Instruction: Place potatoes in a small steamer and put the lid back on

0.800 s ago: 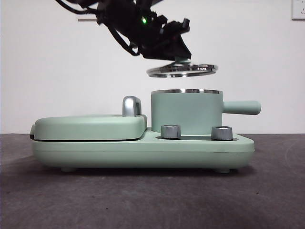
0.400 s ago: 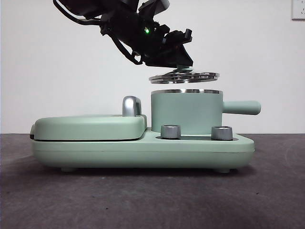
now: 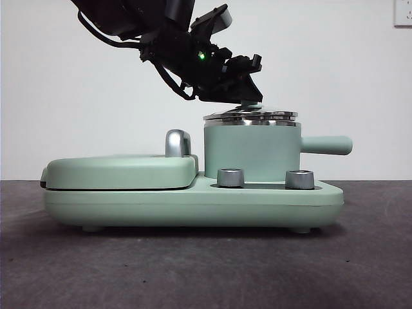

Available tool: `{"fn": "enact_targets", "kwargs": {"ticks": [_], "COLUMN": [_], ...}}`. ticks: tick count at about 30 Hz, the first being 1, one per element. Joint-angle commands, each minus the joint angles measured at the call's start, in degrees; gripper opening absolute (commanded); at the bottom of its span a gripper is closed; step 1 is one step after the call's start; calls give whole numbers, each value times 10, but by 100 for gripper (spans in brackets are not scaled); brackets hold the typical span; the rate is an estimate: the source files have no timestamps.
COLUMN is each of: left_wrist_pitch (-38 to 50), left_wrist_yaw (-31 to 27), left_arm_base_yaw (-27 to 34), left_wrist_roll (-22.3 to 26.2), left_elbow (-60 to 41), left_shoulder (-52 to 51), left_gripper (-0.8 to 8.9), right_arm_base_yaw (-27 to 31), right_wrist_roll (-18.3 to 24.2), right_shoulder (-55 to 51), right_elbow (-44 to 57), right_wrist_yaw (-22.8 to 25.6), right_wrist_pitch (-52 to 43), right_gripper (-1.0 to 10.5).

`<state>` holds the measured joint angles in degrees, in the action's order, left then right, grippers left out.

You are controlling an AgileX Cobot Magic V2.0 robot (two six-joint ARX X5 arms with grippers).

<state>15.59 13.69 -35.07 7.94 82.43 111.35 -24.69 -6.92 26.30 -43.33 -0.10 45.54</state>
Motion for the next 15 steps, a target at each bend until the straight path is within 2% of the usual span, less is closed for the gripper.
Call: {"fn": "enact_targets", "kwargs": {"ticks": [1,15], "left_wrist_pitch": [20,15], "left_wrist_yaw": [3,6], "left_arm_base_yaw": [-5,-5], "left_wrist_roll": [4,3], "left_elbow": [21,21], "left_shoulder": [8,16], "left_gripper": [14,14], "right_arm_base_yaw": [-3,-3], "right_wrist_roll": [-6,-6], "right_shoulder": [1,2], "right_elbow": [-2,-2], "right_wrist_yaw": [2,6], "right_wrist_pitch": [-1,9], "right_gripper": [327,327]}}
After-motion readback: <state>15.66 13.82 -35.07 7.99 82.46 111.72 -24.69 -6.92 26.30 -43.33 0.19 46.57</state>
